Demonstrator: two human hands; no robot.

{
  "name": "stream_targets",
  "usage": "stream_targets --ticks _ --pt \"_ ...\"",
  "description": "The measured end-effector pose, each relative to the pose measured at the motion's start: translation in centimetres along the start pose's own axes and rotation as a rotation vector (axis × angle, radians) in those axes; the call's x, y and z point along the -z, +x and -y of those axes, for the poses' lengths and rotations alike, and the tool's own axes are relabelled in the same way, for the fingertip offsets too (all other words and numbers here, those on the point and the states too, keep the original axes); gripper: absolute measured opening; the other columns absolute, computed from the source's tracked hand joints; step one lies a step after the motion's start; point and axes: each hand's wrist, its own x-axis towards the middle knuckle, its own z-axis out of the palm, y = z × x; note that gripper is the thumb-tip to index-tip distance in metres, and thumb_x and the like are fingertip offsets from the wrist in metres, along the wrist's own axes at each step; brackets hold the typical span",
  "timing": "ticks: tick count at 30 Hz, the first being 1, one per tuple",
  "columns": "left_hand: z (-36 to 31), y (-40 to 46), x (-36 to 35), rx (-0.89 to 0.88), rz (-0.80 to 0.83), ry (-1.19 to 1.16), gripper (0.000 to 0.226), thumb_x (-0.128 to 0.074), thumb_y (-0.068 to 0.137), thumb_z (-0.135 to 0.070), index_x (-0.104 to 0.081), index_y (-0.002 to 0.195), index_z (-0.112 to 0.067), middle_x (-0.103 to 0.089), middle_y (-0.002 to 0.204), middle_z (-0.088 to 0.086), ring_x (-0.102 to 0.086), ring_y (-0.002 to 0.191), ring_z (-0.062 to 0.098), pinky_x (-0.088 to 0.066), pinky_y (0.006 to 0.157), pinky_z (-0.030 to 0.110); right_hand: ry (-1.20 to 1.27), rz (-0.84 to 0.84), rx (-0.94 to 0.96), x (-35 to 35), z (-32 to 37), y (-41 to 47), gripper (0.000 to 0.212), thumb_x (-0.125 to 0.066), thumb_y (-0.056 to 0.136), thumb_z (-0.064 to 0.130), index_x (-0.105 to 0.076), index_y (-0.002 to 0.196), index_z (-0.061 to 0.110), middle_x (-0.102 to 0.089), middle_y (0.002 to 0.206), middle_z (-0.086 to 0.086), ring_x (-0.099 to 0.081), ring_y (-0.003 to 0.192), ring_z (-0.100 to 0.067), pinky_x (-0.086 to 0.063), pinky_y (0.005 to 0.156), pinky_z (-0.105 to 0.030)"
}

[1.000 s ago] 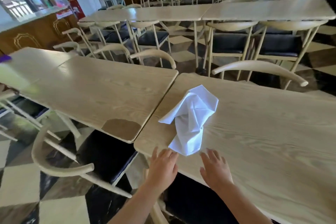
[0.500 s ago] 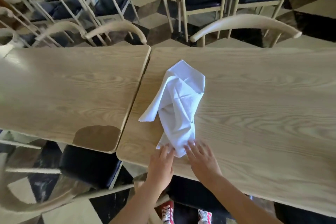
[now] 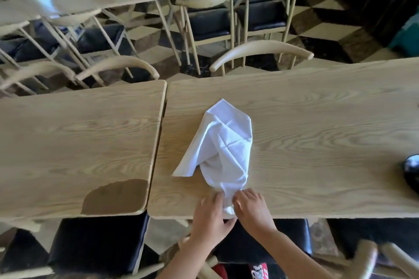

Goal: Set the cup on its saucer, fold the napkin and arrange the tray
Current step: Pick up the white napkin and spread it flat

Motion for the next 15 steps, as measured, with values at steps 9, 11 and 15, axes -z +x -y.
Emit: stream_targets --ticks 9,11,15 --pt "-0.1 0.7 8.2 -0.310 -0.341 -0.275 0.018 -0.058 0.086 -0.017 -0.066 0.101 -0.024 -0.061 0.092 -0.008 -0.059 0.076 0.006 -0.049 0.065 0.021 0.576 -0.089 -0.178 7.7 5.2 0.8 0.010 -0.051 0.089 0.015 -0.055 0.081 0.020 -0.056 0.070 0.008 -0.049 0.064 -0.012 -0.037 0.055 -0.016" --pt "0.3 1.6 9.9 -0.348 -0.322 -0.218 0.011 -0.060 0.086 -0.016 -0.070 0.087 -0.018 -0.058 0.101 -0.005 -0.057 0.086 0.006 -0.047 0.068 0.021 0.626 -0.048 -0.171 9.4 5.8 0.6 0.009 -0.058 0.084 0.026 -0.055 0.076 0.028 -0.049 0.061 0.010 -0.039 0.054 -0.007 -0.032 0.050 -0.017" --pt "-0.1 3.1 13.9 -0.385 -0.026 -0.391 0.022 -0.057 0.089 -0.011 -0.066 0.069 -0.006 -0.048 0.064 0.000 -0.045 0.060 0.013 -0.039 0.057 0.033 0.428 -0.061 -0.062 11.3 6.1 0.1 0.011 -0.061 0.079 0.019 -0.058 0.077 0.029 -0.056 0.067 0.013 -0.048 0.062 -0.005 -0.037 0.057 -0.014"
